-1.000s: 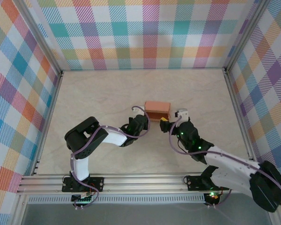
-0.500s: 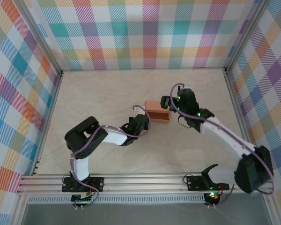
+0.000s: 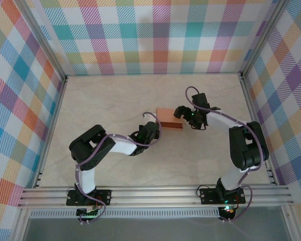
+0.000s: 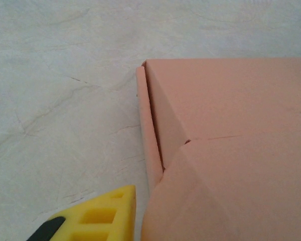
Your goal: Fold the paper box
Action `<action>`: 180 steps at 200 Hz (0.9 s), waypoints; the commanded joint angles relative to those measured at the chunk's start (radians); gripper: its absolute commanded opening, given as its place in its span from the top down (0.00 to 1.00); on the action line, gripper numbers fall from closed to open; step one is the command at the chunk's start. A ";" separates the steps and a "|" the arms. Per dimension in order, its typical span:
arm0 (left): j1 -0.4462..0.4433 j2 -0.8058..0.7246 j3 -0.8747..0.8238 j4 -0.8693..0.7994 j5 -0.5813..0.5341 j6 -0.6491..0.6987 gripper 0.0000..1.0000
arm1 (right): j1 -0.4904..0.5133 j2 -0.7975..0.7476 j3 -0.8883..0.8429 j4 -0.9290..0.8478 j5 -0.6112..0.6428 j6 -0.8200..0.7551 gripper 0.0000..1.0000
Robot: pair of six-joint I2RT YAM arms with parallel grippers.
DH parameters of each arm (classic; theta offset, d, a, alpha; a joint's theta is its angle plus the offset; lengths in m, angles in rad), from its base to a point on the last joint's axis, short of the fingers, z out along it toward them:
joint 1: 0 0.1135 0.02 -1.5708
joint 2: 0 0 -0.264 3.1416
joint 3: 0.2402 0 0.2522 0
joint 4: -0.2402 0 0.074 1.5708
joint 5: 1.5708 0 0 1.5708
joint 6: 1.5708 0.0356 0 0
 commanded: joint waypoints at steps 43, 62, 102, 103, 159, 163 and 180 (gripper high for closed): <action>-0.023 -0.036 -0.005 -0.080 0.103 0.018 0.64 | -0.005 0.063 0.021 0.058 -0.049 0.042 0.00; -0.040 -0.048 -0.016 -0.094 0.106 0.003 0.59 | -0.005 0.072 0.023 0.064 -0.051 0.047 0.00; -0.080 -0.086 -0.045 -0.117 0.088 0.017 0.38 | -0.006 0.083 0.022 0.081 -0.059 0.058 0.00; -0.080 -0.088 -0.046 -0.117 0.088 0.016 0.38 | -0.006 0.083 0.023 0.081 -0.059 0.058 0.00; -0.113 -0.219 -0.158 -0.140 0.104 0.033 0.36 | -0.007 0.083 0.024 0.076 -0.043 0.053 0.00; -0.117 -0.235 -0.171 -0.136 0.098 0.034 0.35 | -0.007 0.081 0.024 0.075 -0.040 0.051 0.00; -0.133 -0.318 -0.240 -0.100 0.072 0.041 0.35 | -0.007 0.074 0.021 0.066 -0.019 0.030 0.00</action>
